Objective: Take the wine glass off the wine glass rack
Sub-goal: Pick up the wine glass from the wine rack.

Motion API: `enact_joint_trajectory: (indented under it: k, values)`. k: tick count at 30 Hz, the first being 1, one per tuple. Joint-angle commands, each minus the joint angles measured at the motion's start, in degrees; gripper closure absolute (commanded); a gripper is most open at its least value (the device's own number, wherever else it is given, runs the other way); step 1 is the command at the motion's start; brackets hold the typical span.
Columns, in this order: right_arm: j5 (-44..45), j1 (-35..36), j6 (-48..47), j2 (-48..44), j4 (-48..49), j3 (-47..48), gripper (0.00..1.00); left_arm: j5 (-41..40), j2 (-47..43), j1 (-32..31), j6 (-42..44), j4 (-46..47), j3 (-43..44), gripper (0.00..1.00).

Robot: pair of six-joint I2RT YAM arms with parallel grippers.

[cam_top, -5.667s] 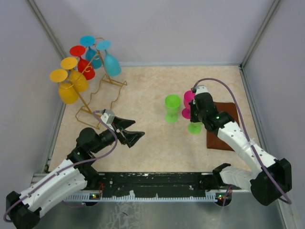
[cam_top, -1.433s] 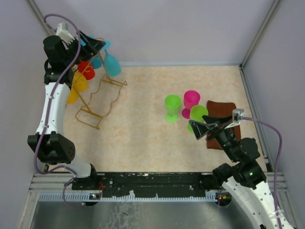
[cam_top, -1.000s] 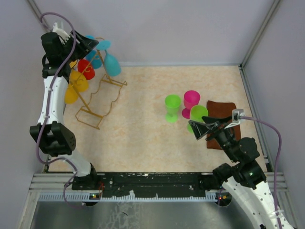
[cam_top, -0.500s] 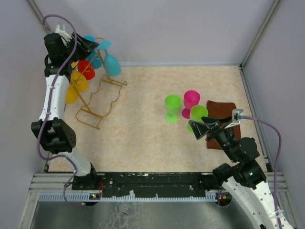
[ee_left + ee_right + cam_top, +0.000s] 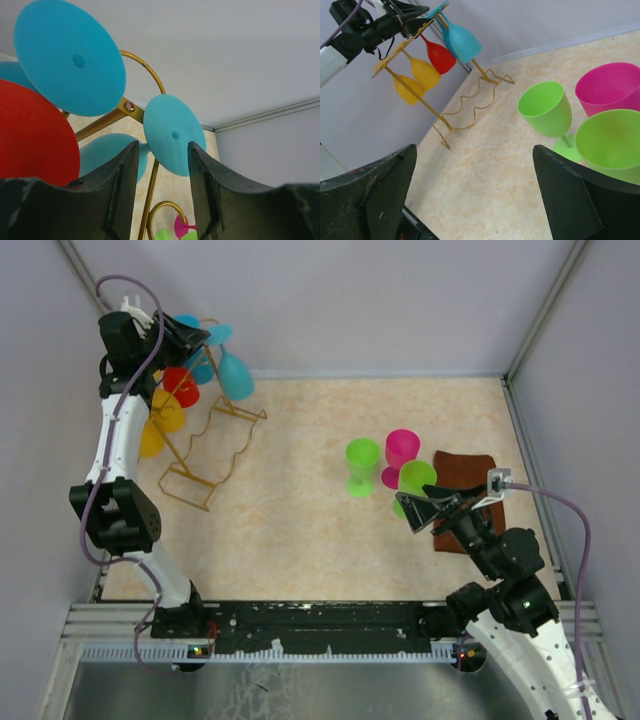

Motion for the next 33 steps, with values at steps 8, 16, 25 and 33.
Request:
enact_joint_trajectory:
  k: [8, 16, 25, 33]
  values:
    - [0.6, 0.0, 0.3, -0.2, 1.5, 1.4, 0.01, 1.4, 1.4, 0.4, -3.9, 6.3, -1.0, 0.54]
    - [0.7, 0.0, 0.2, -0.3, 1.0, 1.7, 0.01, 1.5, 1.4, 0.4, -3.6, 5.9, -2.2, 0.56]
    - [0.8, 0.0, 0.2, -0.3, 0.8, 1.6, 0.01, 1.5, 1.3, 0.3, -4.3, 6.8, -3.3, 0.6]
    - [1.1, 0.1, 0.3, -0.5, 0.0, 1.7, 0.01, 2.2, 1.5, 0.4, -7.6, 9.5, -3.7, 0.67]
